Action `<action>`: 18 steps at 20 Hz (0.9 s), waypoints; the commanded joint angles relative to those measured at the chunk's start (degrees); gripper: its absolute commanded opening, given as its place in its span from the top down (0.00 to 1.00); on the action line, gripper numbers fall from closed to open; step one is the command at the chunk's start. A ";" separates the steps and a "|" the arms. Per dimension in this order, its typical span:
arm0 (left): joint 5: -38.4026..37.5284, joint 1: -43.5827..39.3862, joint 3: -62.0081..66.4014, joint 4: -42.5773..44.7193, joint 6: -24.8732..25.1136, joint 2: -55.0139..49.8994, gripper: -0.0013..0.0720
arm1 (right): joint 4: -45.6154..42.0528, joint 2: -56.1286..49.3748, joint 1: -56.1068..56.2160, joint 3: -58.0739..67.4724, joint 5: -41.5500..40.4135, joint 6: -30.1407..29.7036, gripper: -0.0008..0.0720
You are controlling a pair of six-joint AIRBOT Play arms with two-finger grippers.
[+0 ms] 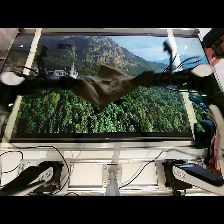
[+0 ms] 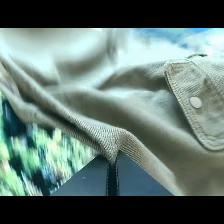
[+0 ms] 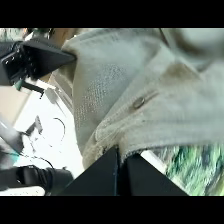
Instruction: Fold the clothes and pants, and hang the long-sleeved shirts on hangers.
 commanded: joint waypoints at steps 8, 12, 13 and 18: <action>11.67 -0.94 4.90 10.80 -10.08 41.11 0.97 | -5.70 25.57 4.04 9.97 -3.23 12.24 0.95; -4.17 -0.94 3.48 24.02 -31.10 41.40 0.97 | -7.63 24.76 7.91 0.74 -4.11 16.70 0.95; -5.86 -0.94 1.60 24.65 -31.50 39.93 0.97 | -9.20 24.06 9.75 -2.86 -5.92 17.05 0.95; 4.09 -1.57 -12.81 20.59 -29.40 23.96 0.97 | -16.31 14.80 13.53 -15.34 -33.07 21.62 0.95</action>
